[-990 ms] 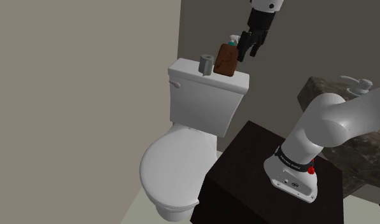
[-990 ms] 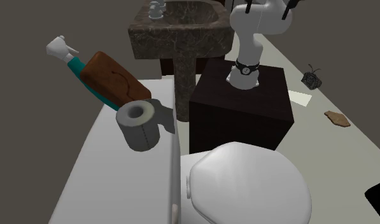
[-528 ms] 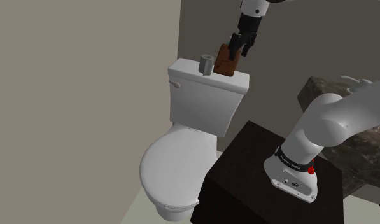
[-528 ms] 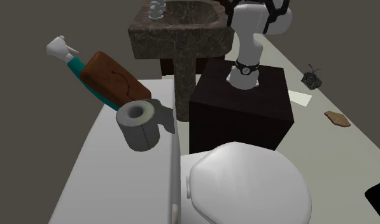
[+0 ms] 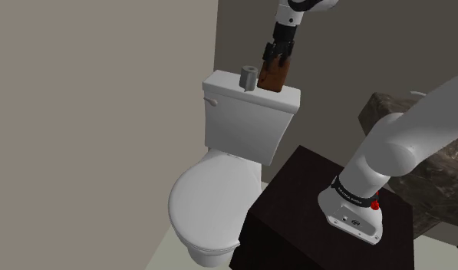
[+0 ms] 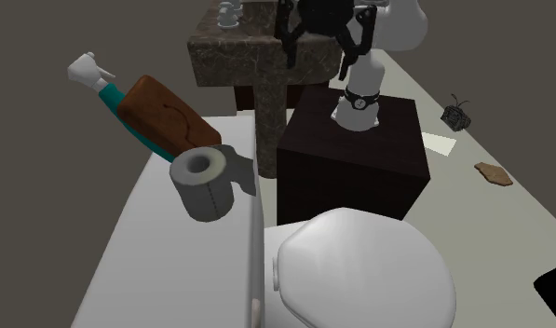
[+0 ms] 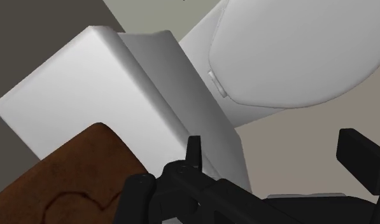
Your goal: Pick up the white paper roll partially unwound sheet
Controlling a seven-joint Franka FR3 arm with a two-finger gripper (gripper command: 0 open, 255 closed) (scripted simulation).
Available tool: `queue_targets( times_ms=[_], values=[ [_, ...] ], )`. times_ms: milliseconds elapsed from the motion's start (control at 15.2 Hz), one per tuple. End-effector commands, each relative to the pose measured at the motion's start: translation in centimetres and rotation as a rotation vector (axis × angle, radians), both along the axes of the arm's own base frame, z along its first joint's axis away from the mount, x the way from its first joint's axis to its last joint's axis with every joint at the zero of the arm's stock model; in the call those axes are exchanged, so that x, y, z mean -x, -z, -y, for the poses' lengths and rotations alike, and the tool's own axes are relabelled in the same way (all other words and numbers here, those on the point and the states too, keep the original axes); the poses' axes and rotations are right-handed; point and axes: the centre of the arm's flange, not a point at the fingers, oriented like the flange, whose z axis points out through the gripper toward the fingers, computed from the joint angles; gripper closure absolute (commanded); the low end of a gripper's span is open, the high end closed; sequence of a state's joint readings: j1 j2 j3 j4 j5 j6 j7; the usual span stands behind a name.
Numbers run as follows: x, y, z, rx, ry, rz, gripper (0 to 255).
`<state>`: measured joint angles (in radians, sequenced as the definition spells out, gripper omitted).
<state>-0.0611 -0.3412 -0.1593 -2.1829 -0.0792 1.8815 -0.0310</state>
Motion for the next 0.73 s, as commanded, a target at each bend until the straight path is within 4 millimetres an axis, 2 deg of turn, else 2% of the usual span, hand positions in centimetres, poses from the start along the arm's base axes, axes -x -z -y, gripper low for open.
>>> queue_targets(
  times_ms=[0, 660],
  values=[
    [-2.1, 1.0, 1.8, -0.003, 0.002, -0.001, 0],
    [-11.6, 5.6, 10.1, -0.022, 0.013, -0.008, 0]
  ],
)
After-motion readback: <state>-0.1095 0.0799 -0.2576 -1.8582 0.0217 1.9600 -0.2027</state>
